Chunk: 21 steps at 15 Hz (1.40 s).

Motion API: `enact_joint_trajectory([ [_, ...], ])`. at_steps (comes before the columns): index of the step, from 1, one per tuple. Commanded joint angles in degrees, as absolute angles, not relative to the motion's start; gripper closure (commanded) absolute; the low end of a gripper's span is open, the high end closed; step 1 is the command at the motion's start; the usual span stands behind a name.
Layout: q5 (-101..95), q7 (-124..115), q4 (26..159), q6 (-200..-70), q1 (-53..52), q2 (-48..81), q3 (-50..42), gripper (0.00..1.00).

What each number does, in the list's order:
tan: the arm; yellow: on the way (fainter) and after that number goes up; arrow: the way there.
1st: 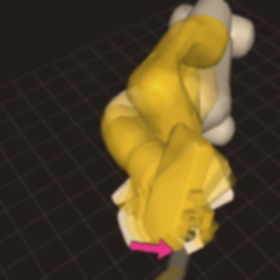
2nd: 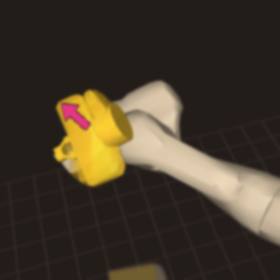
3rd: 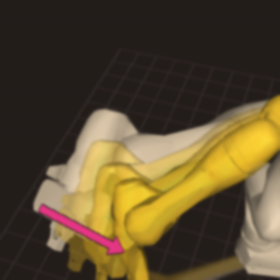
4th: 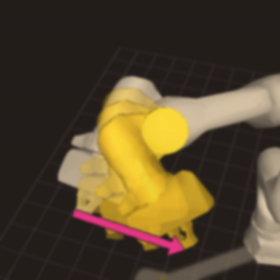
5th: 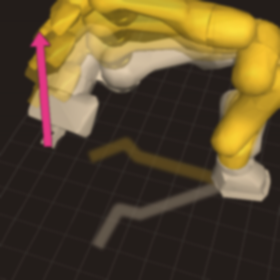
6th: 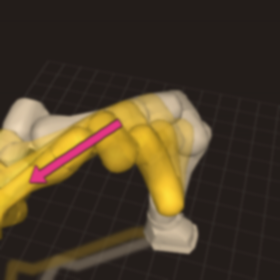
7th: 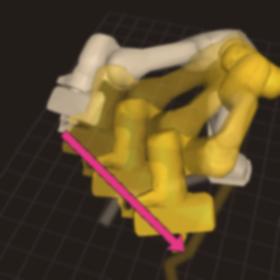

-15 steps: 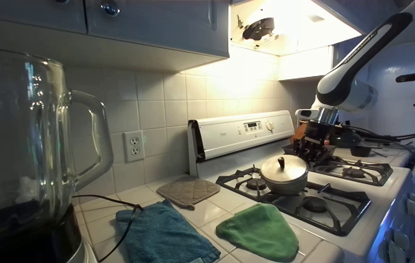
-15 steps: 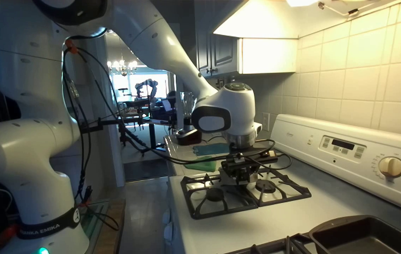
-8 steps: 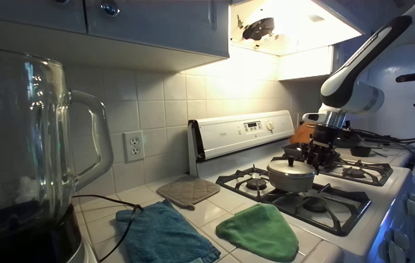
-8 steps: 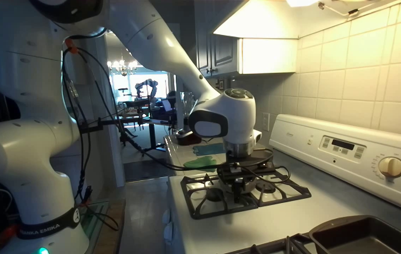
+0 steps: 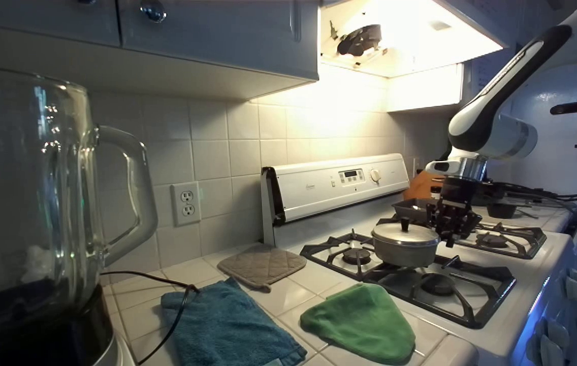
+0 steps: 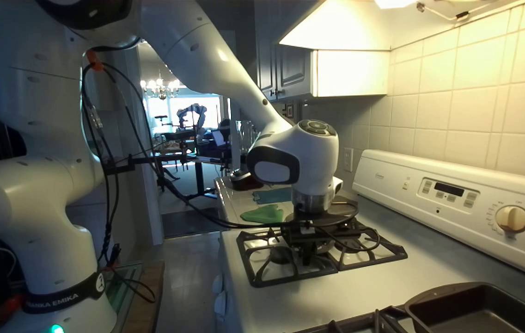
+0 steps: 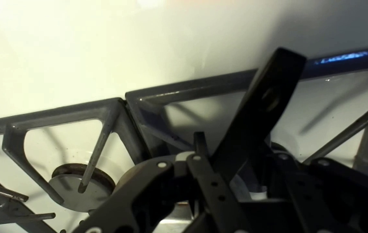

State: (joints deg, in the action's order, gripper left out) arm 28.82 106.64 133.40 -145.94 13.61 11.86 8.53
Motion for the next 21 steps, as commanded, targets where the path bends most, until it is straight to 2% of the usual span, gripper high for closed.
enact_joint_trajectory([
  [1,32.84,109.36,134.14,-144.53,12.39,10.27,7.76,0.35],
  [6,39.84,113.10,132.91,-139.37,11.78,10.63,7.48,0.02],
  [8,40.74,113.15,132.82,-138.12,11.24,10.93,6.64,0.33],
  [9,40.73,112.25,132.83,-138.39,10.90,11.08,6.23,0.11],
  [10,40.54,111.75,132.84,-138.56,10.68,11.17,5.90,0.03],
  [12,40.88,110.36,132.71,-139.71,10.17,11.45,5.25,0.00],
  [21,39.82,97.32,132.56,-143.52,7.11,12.54,3.58,0.00],
])
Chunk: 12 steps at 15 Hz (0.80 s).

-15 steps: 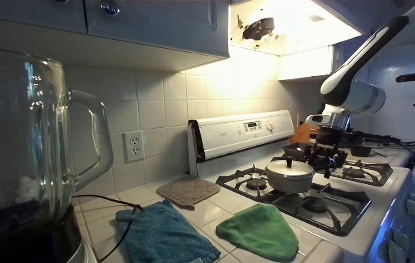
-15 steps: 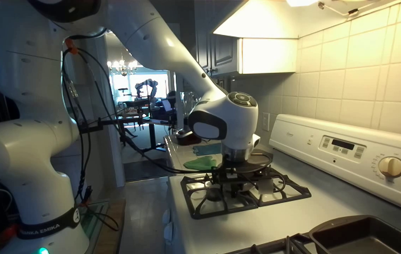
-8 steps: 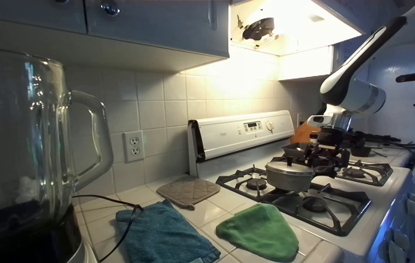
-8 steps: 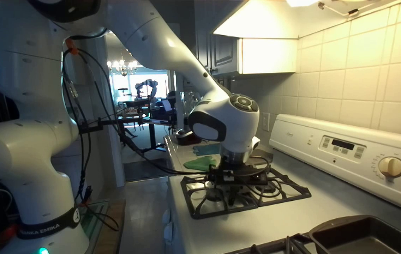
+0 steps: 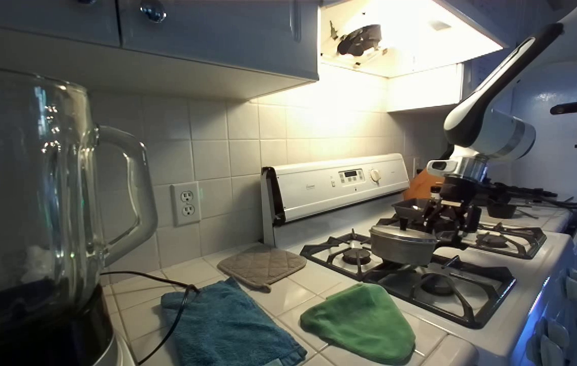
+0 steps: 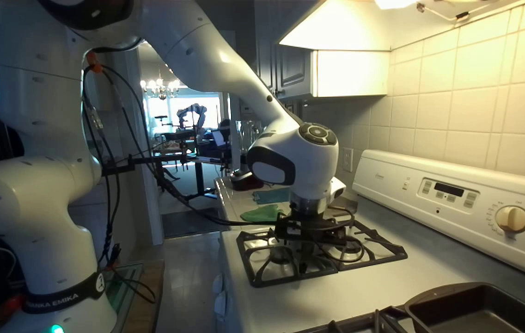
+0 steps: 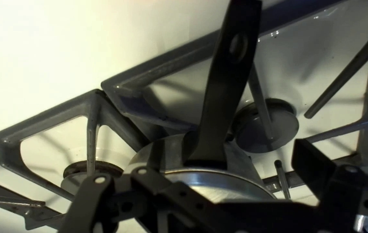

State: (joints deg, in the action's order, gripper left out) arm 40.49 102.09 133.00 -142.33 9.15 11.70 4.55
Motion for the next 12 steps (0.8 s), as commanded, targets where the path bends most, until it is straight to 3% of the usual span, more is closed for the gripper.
enact_joint_trajectory([
  [1,39.16,95.36,132.48,-143.52,6.68,12.82,3.51,0.00],
  [5,36.81,89.16,132.33,-143.35,5.66,13.52,3.25,0.03],
  [9,35.97,85.45,131.91,-143.42,5.69,14.31,3.59,0.36],
  [10,36.07,84.71,131.75,-143.69,5.75,14.54,3.68,0.40],
  [11,36.31,84.17,131.60,-143.86,5.83,14.73,3.79,0.42],
  [12,36.23,83.34,131.41,-144.13,5.79,15.01,3.81,0.33],
])
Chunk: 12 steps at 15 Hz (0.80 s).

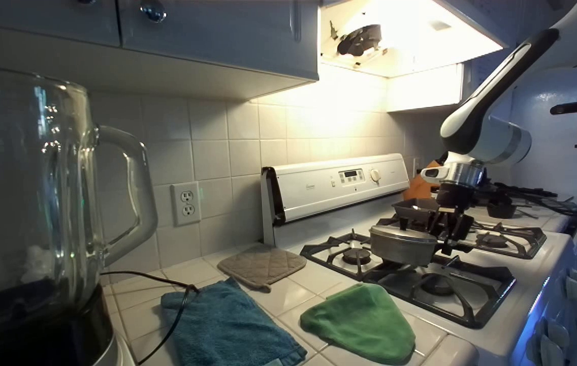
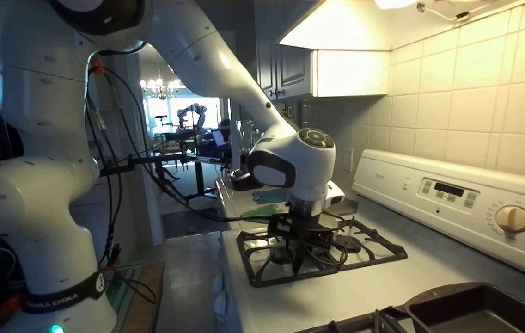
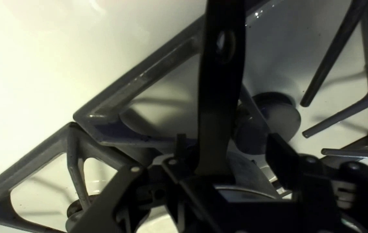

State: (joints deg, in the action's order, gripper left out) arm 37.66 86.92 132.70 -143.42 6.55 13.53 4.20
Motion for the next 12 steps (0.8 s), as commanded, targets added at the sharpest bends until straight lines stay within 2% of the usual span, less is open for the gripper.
enact_joint_trajectory([
  [1,36.36,82.93,131.23,-144.10,5.85,15.21,3.93,0.19],
  [3,36.54,81.70,130.85,-144.21,5.84,15.80,4.08,0.05],
  [4,36.69,80.94,130.63,-144.31,5.84,16.10,4.15,0.02],
  [7,36.93,78.47,129.86,-144.53,5.91,16.92,4.35,0.01],
  [8,36.85,77.82,129.67,-144.68,5.93,17.12,4.42,0.25],
  [10,36.88,77.12,129.48,-144.96,6.06,17.37,4.62,0.27],
  [12,36.97,76.55,129.12,-145.06,6.20,17.64,4.77,0.40],
])
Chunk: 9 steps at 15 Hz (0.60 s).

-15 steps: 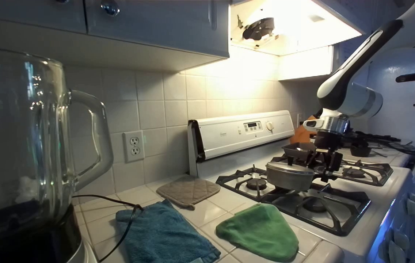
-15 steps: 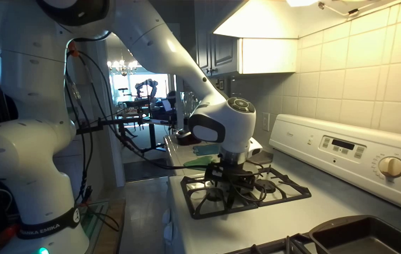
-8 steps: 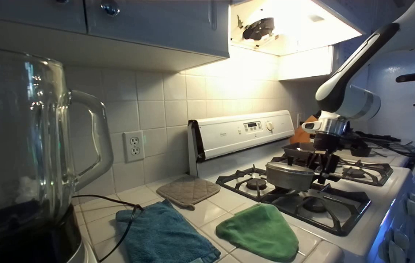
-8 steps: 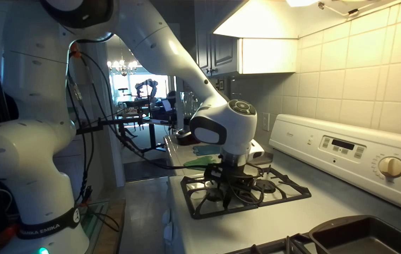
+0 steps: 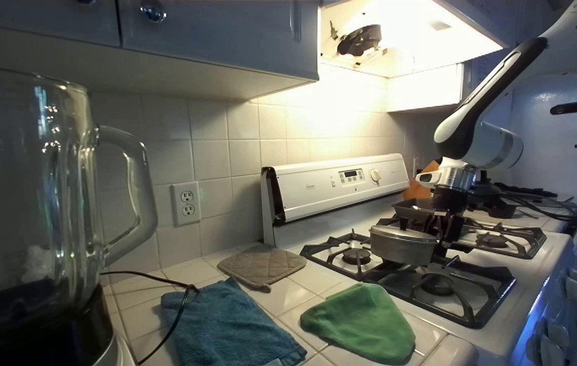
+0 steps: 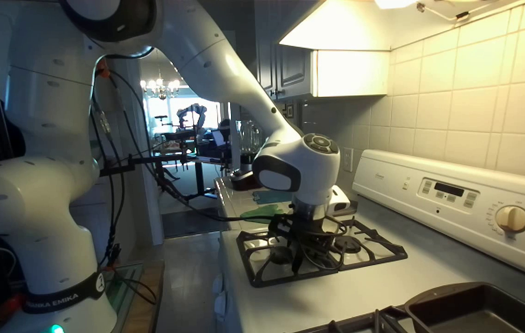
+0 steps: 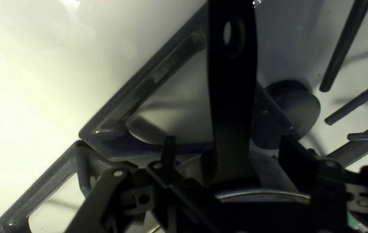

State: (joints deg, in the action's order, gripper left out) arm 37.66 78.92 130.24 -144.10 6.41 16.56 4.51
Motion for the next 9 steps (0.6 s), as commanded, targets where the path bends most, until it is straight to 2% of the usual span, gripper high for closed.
enact_joint_trajectory([
  [1,37.13,76.49,129.08,-145.27,6.31,17.61,4.85,0.48],
  [7,39.52,80.12,128.90,-146.14,7.42,17.35,6.06,0.89],
  [9,40.16,81.50,128.93,-146.25,7.70,17.30,6.38,0.90],
])
